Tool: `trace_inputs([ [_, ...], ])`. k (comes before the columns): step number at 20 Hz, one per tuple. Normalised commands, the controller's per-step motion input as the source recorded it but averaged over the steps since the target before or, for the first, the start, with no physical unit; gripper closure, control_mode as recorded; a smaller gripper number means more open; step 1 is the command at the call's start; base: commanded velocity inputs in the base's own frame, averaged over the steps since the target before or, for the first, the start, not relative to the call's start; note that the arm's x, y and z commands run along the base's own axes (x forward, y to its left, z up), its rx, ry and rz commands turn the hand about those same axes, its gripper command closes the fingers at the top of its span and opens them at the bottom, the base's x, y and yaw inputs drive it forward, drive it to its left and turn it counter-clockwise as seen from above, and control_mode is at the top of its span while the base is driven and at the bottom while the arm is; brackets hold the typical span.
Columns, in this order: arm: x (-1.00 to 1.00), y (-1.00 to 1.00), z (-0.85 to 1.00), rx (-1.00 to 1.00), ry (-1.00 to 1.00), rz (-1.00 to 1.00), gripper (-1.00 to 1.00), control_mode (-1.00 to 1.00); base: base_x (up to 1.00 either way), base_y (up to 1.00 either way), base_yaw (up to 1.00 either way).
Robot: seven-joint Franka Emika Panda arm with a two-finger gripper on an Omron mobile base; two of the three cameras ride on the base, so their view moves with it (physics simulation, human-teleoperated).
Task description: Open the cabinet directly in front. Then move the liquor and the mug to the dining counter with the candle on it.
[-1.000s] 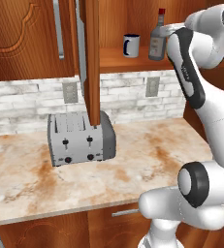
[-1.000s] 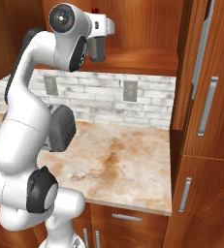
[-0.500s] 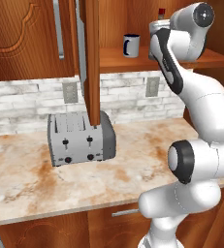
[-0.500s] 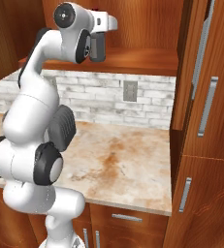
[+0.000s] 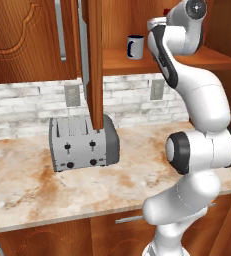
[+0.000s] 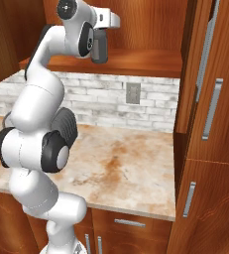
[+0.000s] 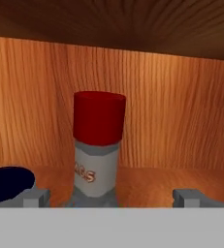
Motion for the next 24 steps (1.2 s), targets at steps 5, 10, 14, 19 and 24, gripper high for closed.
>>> trace_inputs([
  [5,0.13,0.00,0.00,0.00,0.04,-0.01,-1.00,-1.00,0.00,0.00,0.00],
  [10,0.11,0.00,0.00,0.00,0.00,0.00,-1.00,-1.00,0.00,0.00,0.00],
  [14,0.10,0.00,0.00,0.00,0.00,0.00,-1.00,-1.00,0.00,0.00,0.00],
  [19,0.16,0.01,-0.01,0.00,0.00,0.00,-1.00,-1.00,0.00,0.00,0.00],
  [24,0.10,0.01,0.00,0.00,0.00,0.00,1.00,-1.00,0.00,0.00,0.00],
])
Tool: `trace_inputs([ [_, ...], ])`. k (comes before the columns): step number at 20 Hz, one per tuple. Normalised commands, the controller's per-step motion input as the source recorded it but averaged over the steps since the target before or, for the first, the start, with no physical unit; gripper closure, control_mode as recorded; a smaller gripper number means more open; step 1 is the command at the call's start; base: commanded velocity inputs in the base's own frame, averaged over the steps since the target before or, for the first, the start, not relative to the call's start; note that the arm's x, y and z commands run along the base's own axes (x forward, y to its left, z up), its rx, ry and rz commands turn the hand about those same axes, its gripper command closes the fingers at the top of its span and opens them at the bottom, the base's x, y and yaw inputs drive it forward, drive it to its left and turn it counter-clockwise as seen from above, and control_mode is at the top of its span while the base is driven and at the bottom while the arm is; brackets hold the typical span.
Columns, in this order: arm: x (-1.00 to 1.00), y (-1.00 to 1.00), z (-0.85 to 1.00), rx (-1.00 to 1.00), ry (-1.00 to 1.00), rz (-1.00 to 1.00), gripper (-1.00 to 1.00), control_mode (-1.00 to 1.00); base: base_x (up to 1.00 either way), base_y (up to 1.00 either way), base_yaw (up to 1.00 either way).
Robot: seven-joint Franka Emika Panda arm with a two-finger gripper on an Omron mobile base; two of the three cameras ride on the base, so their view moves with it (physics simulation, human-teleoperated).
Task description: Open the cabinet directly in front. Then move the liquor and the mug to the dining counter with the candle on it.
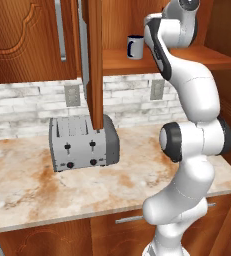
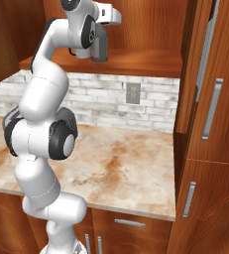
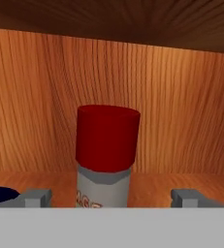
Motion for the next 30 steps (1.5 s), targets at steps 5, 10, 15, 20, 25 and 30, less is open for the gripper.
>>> trace_inputs([
  [5,0.00,0.00,0.00,0.00,0.00,0.00,1.00,-1.00,0.00,0.00,0.00],
  [10,0.00,0.00,0.00,0.00,0.00,0.00,1.00,-1.00,0.00,0.00,0.00],
  [15,-0.09,0.00,0.00,0.00,-0.11,0.00,1.00,-1.00,0.00,0.00,0.00],
  [20,-0.17,0.00,0.05,0.01,-0.36,0.00,1.00,-1.00,0.00,0.00,0.00],
  [25,-0.24,-0.04,-0.16,0.09,-0.38,0.00,1.00,-1.00,0.00,0.00,0.00],
  [30,-0.21,-0.07,-0.04,0.11,-0.21,0.00,1.00,-1.00,0.00,0.00,0.00],
])
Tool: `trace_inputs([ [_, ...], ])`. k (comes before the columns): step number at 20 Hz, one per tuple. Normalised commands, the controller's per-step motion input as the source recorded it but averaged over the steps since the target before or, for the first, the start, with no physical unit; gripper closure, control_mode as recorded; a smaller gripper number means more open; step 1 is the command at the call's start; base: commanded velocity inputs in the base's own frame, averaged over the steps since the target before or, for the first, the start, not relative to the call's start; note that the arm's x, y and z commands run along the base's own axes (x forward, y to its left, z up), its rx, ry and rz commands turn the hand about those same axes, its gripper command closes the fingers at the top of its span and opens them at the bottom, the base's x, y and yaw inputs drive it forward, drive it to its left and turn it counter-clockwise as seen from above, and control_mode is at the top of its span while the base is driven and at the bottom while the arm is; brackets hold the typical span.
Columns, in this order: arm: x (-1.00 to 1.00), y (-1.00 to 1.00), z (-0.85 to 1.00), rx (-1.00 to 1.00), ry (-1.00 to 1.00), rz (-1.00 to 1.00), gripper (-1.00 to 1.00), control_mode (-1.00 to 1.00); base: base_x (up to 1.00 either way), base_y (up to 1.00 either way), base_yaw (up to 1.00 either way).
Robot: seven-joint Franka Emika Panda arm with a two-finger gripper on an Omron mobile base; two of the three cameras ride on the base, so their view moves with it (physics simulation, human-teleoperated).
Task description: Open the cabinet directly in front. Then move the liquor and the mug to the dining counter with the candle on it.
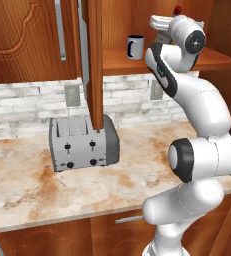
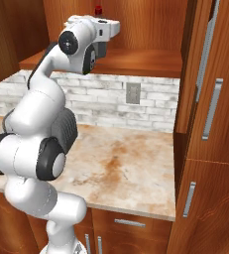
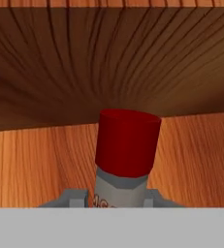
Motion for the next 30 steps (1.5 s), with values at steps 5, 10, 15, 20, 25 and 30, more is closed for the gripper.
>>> trace_inputs([
  [5,-0.67,0.00,0.01,0.00,-0.11,0.00,1.00,-1.00,0.00,0.00,0.00],
  [10,-1.00,0.00,0.01,0.01,0.03,0.00,1.00,-1.00,0.00,0.00,0.00],
  [15,-1.00,0.00,0.02,0.00,0.06,-0.01,1.00,-1.00,0.00,0.00,0.00],
  [20,-1.00,0.00,-0.10,0.00,0.01,-0.01,1.00,-1.00,0.00,0.00,0.00],
  [25,-1.00,0.16,-0.69,0.00,0.06,0.00,1.00,-1.00,0.00,0.00,0.00],
  [30,-1.00,0.39,-0.65,-0.03,0.01,0.00,1.00,-1.00,0.00,0.00,0.00],
])
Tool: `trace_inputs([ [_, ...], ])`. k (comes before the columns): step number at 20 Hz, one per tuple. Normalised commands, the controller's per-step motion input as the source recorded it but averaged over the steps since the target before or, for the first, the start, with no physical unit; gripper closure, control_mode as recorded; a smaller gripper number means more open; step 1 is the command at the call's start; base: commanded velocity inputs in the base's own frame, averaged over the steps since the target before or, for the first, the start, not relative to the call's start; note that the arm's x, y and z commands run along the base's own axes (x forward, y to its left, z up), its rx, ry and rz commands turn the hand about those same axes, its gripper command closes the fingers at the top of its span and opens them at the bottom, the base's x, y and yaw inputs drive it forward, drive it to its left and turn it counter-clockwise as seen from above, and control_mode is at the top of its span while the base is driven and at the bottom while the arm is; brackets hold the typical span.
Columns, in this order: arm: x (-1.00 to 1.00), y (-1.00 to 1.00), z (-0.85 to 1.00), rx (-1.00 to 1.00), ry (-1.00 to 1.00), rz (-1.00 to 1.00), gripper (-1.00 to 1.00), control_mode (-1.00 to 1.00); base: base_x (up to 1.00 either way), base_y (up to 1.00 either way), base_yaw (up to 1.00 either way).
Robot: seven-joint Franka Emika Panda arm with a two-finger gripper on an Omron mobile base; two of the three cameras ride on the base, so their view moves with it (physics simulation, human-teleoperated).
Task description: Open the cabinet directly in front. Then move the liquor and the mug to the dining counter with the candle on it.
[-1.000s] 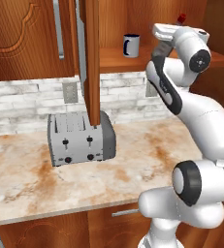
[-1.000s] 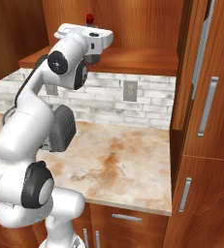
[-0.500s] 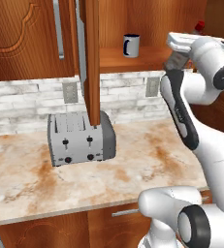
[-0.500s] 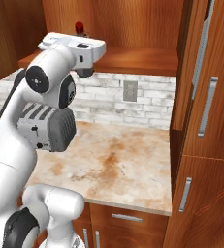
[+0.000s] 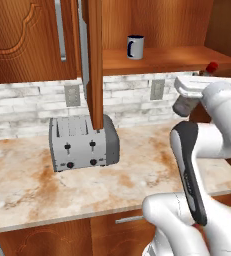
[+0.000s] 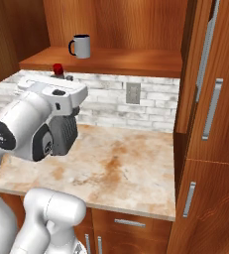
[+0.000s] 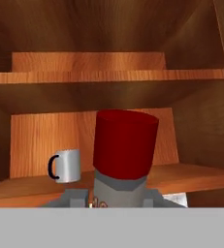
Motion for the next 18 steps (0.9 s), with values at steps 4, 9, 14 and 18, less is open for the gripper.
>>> trace_inputs([
  [4,-0.94,0.00,0.00,-0.01,-0.33,0.00,1.00,-1.00,0.00,0.00,0.00],
  [9,-0.11,0.00,0.00,0.00,-0.05,0.00,1.00,-1.00,0.00,0.00,0.00],
  [14,-0.14,0.03,0.00,0.00,0.00,0.00,1.00,-1.00,0.00,0.00,0.00],
  [18,-0.71,0.07,-0.03,0.00,0.00,0.00,1.00,-1.00,0.00,0.00,0.00],
])
